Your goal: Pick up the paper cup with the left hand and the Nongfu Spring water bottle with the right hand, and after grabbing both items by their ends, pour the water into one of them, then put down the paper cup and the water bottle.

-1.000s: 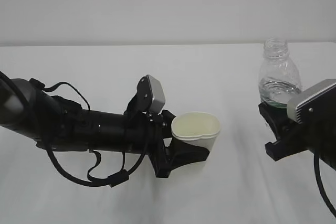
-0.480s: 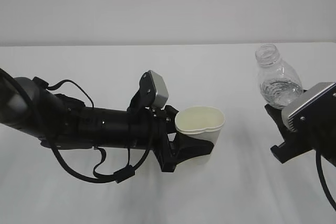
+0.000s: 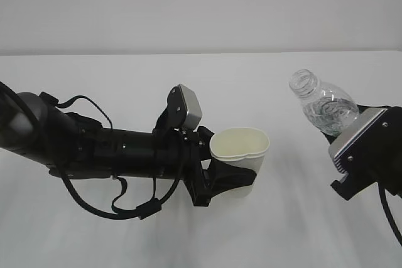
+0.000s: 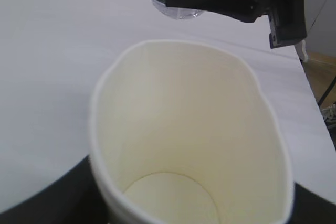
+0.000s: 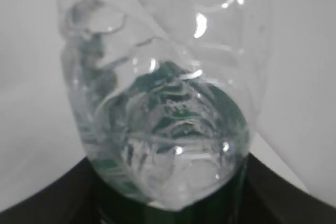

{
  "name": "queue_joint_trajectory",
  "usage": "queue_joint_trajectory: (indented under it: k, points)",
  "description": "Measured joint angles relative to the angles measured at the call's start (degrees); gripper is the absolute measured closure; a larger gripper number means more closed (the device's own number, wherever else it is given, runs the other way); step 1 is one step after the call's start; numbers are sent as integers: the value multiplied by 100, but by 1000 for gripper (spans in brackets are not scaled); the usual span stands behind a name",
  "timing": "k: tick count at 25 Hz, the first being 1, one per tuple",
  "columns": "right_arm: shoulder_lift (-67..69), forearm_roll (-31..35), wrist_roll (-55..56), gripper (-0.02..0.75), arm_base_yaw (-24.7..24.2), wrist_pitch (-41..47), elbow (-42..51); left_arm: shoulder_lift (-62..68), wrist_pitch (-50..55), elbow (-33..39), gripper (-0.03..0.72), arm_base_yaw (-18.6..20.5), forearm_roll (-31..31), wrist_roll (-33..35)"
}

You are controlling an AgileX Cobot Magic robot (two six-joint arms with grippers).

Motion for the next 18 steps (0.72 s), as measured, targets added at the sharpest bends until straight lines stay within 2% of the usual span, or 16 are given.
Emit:
queue_joint_trajectory:
  k: [10, 18]
  points:
    - [-3, 19, -638, 325, 0, -82, 0, 0, 0, 0, 239, -194, 10, 0]
    - [-3, 19, -970, 325, 0, -157, 0, 0, 0, -117, 240, -202, -123, 0]
